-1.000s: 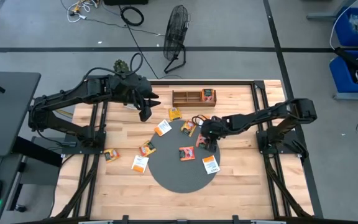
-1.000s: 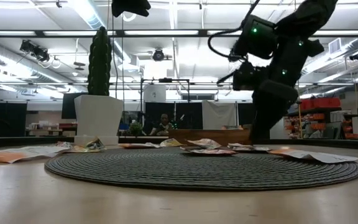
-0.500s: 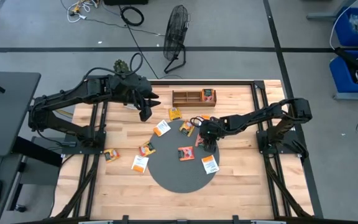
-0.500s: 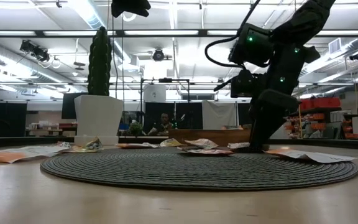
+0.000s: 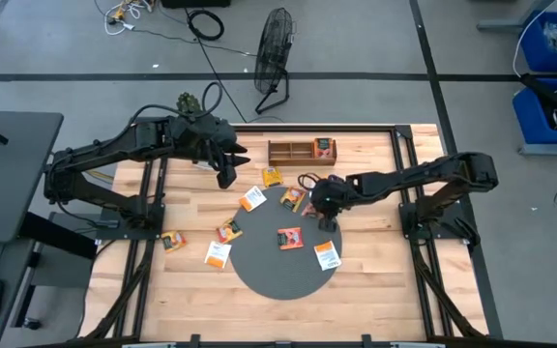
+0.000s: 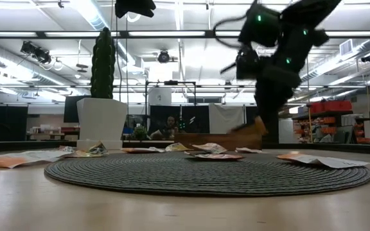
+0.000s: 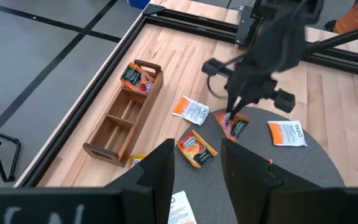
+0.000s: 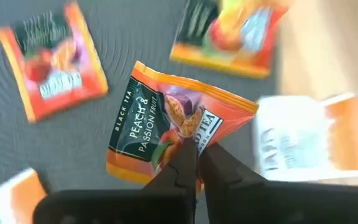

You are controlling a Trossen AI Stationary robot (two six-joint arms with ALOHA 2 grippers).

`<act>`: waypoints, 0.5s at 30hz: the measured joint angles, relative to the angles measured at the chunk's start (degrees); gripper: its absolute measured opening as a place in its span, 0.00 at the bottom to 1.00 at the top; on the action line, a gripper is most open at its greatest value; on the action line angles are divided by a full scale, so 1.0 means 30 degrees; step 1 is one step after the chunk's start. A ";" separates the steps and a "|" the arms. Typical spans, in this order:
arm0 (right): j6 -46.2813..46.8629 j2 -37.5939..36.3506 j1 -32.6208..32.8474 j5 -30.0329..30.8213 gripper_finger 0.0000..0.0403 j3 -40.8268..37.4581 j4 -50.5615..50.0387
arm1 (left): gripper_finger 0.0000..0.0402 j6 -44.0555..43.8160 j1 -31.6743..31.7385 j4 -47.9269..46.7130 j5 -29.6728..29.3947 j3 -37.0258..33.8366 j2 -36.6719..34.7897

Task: Pick & Place Tea
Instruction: Put the yellow tea bag into the right section of the wooden organizer

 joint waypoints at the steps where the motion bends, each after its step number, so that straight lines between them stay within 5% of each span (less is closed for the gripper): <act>1: 0.0049 -0.0247 0.0000 0.0472 0.01 0.0362 0.0010 | 0.34 -0.0082 -0.0007 0.0014 0.0000 0.0000 0.0000; 7: 0.0522 -0.1453 -0.0029 0.5022 0.01 0.2685 0.0895 | 0.34 -0.1646 0.0015 0.1409 -0.0128 -0.0007 0.0000; 15: 0.0939 -0.1803 -0.0189 0.9770 0.01 0.5062 0.6312 | 0.34 -0.3765 0.0015 0.4782 -0.0625 -0.0007 0.0000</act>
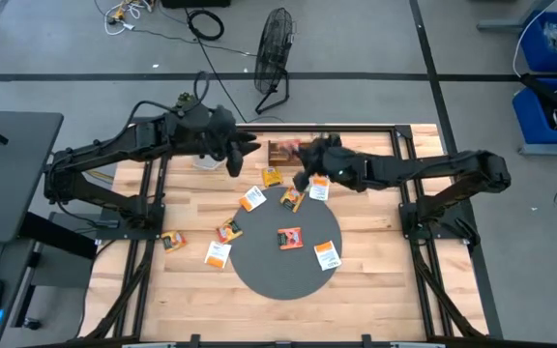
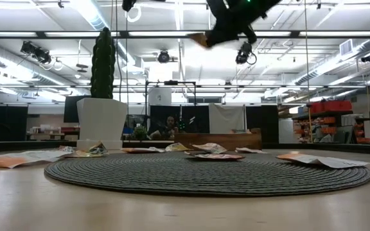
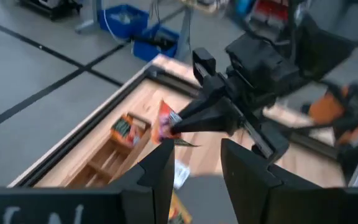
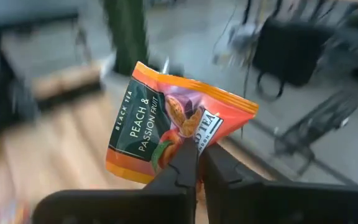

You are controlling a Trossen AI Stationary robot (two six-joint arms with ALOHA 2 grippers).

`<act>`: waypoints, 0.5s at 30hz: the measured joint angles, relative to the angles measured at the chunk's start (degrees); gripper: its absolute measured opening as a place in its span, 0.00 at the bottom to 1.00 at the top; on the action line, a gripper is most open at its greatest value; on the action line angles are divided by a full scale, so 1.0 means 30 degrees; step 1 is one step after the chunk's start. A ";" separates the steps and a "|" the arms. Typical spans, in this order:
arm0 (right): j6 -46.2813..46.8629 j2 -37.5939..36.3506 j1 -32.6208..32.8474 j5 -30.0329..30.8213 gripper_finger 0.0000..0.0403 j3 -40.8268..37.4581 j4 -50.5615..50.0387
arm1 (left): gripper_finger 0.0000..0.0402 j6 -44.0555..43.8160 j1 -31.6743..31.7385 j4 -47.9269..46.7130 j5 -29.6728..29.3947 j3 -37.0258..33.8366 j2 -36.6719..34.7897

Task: Pick & Place Tea
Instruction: Put the yellow tea bag into the right section of the wooden organizer

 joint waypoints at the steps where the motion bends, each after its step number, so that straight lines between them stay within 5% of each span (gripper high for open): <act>1: -0.0085 -0.0006 0.0000 0.0363 0.01 0.0132 0.0777 | 0.34 -0.0442 0.0000 0.0321 -0.0063 0.0000 0.0000; 7: -0.2083 0.0000 0.0007 0.1413 0.01 0.0370 0.4649 | 0.34 -0.3140 0.0000 0.1756 -0.0749 0.0000 0.0570; 15: -0.3096 0.0000 0.0007 0.1615 0.01 0.0373 0.5796 | 0.34 -0.5270 -0.0222 0.3428 -0.0668 0.0000 0.2316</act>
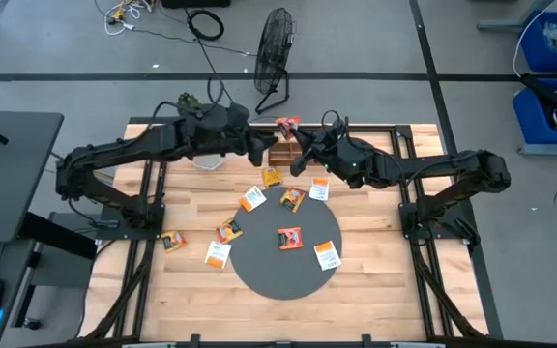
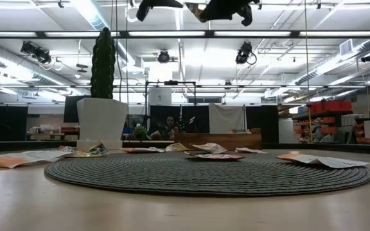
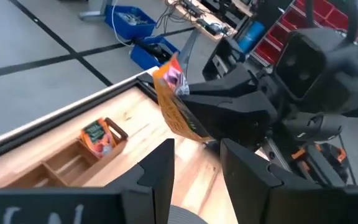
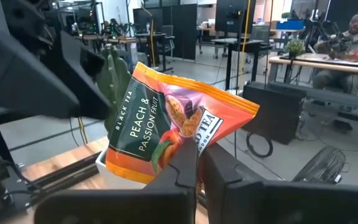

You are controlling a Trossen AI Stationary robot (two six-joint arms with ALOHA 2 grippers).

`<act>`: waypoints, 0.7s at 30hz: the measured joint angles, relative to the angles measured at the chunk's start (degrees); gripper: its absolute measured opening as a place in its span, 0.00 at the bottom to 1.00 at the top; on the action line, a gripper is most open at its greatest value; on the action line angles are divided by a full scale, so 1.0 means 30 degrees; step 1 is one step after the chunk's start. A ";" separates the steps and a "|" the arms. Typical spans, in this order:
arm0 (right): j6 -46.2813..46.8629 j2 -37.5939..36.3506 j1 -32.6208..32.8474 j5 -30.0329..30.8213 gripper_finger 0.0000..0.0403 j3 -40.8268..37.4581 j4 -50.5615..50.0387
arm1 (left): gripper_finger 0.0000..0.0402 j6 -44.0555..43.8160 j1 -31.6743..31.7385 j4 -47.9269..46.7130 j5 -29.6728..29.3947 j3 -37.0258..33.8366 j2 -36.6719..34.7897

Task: Pick & Place Tea
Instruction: Put the yellow tea bag into the right section of the wooden organizer

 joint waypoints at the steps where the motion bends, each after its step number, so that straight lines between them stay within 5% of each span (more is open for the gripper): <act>1: 0.0000 0.0000 0.0000 -0.0002 0.01 0.0000 0.0048 | 0.34 -0.0102 -0.0074 0.0182 0.0041 -0.0003 0.0127; 21: -0.0012 0.0007 -0.0007 -0.1099 0.01 0.0000 0.0353 | 0.34 -0.2968 -0.0281 0.1747 -0.0355 0.0000 0.1618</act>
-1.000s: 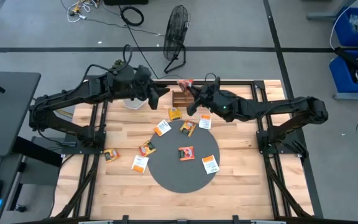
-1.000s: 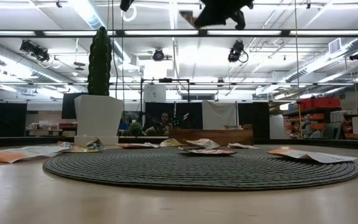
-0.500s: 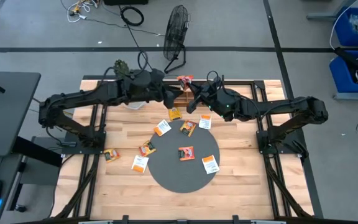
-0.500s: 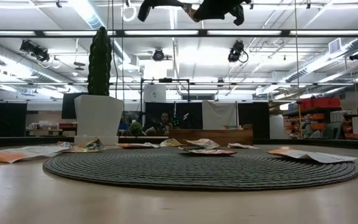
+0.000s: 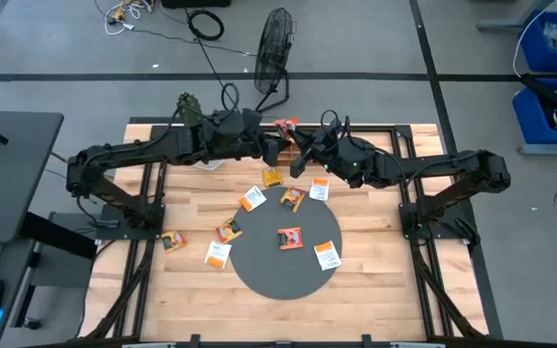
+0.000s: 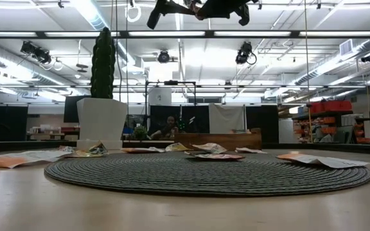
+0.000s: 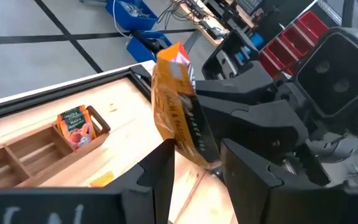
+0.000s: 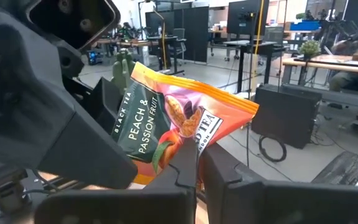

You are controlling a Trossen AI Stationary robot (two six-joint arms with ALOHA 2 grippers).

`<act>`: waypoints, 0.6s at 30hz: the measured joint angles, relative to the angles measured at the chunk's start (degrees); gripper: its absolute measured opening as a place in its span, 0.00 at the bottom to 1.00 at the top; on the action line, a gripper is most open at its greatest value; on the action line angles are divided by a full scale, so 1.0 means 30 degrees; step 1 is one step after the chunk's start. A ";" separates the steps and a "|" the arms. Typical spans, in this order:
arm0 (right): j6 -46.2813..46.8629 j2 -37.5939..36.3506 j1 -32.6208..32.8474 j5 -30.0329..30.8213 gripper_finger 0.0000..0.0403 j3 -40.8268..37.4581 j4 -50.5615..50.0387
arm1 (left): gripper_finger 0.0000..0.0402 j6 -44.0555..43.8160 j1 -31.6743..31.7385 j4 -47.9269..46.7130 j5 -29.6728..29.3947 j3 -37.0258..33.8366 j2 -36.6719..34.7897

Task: Pick & Place Tea
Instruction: Put the yellow tea bag into the right section of the wooden organizer

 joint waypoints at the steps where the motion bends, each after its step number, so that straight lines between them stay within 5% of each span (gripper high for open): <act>1: -0.0001 0.0000 0.0002 0.0000 0.01 0.0000 -0.0007 | 0.33 0.0010 0.0000 0.0009 -0.0007 0.0000 0.0000; 5: 0.0026 0.0000 0.0015 -0.0027 0.01 0.0000 -0.0010 | 0.28 0.0162 0.0000 -0.0090 -0.0236 0.0000 0.0000; 11: 0.0041 0.0000 0.0015 -0.0027 0.01 0.0000 0.0030 | 0.04 0.0679 0.0000 -0.0221 -0.0776 0.0000 0.0000; 18: 0.0019 -0.0070 0.0004 -0.0313 0.04 0.0000 -0.0238 | 0.01 0.1681 -0.0018 -0.0779 -0.0980 0.0000 -0.0030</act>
